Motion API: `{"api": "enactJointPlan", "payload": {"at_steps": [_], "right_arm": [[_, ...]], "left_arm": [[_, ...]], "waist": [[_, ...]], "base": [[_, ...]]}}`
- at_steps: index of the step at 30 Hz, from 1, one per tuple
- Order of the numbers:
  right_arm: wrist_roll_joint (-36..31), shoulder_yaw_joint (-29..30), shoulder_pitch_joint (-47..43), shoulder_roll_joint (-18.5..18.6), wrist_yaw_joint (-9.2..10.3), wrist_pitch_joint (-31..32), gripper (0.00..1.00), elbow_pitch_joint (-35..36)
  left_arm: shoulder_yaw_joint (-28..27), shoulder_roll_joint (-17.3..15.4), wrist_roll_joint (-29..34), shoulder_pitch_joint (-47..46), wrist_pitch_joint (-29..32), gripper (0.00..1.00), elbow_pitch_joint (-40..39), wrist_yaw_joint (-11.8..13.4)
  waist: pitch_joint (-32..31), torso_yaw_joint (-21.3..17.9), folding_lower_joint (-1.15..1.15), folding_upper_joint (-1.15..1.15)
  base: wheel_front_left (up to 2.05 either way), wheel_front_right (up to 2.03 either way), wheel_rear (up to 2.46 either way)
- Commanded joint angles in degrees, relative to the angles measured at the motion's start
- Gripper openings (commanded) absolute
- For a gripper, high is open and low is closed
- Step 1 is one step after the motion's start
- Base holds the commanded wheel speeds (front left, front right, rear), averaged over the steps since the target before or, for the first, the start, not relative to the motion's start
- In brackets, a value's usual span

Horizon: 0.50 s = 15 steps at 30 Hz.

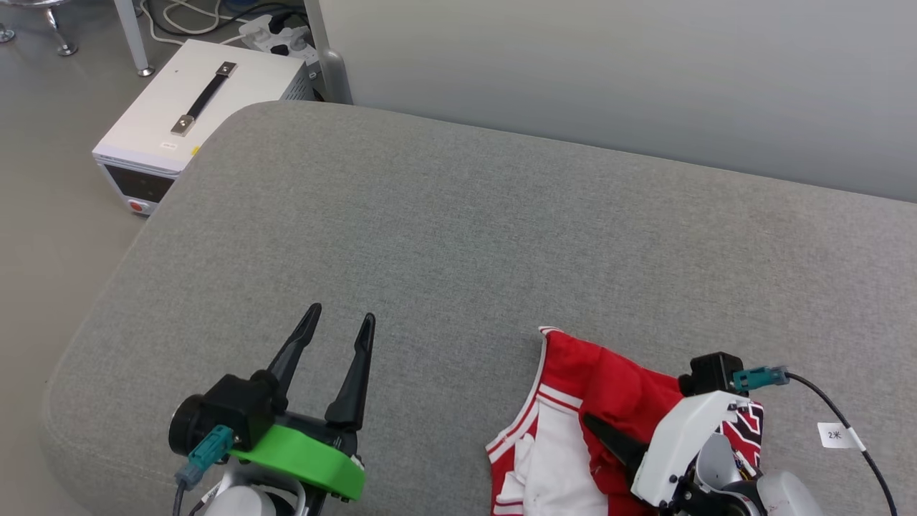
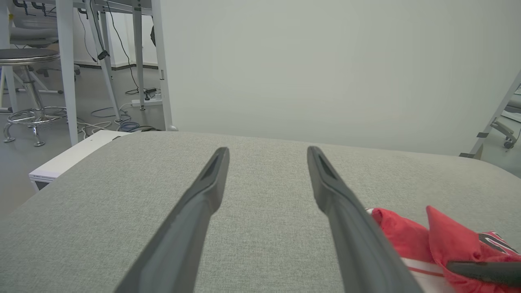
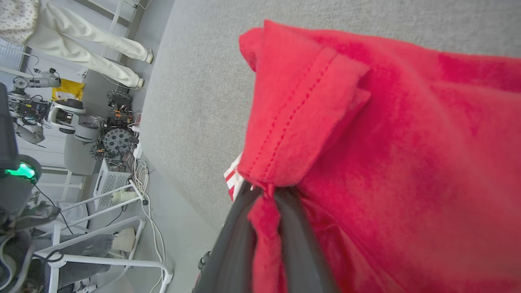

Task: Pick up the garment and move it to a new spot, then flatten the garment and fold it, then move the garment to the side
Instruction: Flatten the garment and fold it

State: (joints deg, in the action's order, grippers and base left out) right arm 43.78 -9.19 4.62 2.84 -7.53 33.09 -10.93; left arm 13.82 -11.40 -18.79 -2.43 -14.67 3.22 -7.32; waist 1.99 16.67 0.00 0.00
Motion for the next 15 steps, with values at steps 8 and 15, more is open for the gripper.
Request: {"api": "enactJointPlan", "payload": {"at_steps": [8, 15], "right_arm": [[0.09, -6.08, 2.56, 0.04, 0.04, -2.48, 1.0, -2.32], [5.92, -12.08, 4.1, 0.04, 0.04, -3.51, 1.0, 1.29]], "left_arm": [[0.01, -0.37, -0.37, -0.2, -0.33, 1.0, 0.72, -0.16], [-0.07, -0.36, -0.28, 0.09, -0.33, 1.0, 0.86, -0.16]], "waist": [[-0.75, 0.12, 0.0, 0.0], [-1.62, -0.69, 0.0, 0.0]], "base": [[0.0, 0.0, 0.0], [0.0, 0.0, 0.0]]}}
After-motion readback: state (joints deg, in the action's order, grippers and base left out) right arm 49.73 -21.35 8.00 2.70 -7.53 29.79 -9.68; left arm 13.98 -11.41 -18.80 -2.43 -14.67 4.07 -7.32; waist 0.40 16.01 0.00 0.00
